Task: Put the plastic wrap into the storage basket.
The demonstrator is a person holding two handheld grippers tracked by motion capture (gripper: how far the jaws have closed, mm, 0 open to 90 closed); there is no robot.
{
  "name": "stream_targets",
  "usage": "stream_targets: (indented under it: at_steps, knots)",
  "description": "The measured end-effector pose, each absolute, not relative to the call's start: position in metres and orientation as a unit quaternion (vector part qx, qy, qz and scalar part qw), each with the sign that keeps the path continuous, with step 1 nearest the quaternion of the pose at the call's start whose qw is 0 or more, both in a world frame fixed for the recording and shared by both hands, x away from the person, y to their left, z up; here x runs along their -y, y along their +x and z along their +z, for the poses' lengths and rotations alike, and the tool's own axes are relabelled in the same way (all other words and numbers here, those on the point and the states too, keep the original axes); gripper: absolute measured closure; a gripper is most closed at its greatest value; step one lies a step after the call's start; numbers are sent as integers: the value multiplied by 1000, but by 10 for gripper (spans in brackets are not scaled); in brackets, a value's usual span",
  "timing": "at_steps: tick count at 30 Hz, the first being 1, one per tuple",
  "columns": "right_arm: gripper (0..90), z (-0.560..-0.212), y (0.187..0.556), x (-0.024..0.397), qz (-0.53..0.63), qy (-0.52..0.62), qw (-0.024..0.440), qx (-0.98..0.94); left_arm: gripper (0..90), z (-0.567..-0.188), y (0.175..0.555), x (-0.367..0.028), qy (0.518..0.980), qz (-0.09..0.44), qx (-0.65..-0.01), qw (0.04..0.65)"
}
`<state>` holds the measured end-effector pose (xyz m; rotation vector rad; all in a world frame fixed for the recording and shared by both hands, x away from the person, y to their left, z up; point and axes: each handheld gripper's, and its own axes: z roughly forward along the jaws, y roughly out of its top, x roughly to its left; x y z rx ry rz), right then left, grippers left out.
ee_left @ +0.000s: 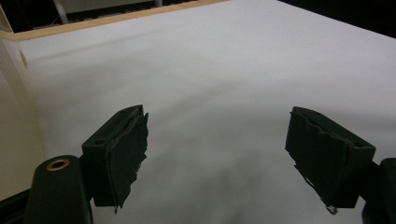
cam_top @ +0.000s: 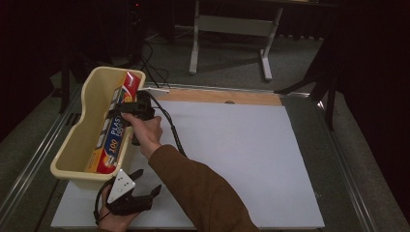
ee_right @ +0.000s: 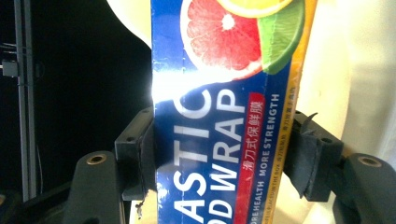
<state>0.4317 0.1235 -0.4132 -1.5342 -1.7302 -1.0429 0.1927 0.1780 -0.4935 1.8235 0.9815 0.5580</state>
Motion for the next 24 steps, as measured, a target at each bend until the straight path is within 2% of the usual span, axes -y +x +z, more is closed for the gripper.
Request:
stream_targets:
  at_steps: [7,12,24]
  knots:
    - [294,-406,429,-121,-406,-578,302,640,207,-493,193,-180,743,229,-405,481]
    - [318,-397,430,-117,-403,-566,304,652,206,-493,193,-180,742,227,-408,481]
    - [365,-407,431,-109,-415,-515,277,697,207,-493,194,-179,744,228,-406,479]
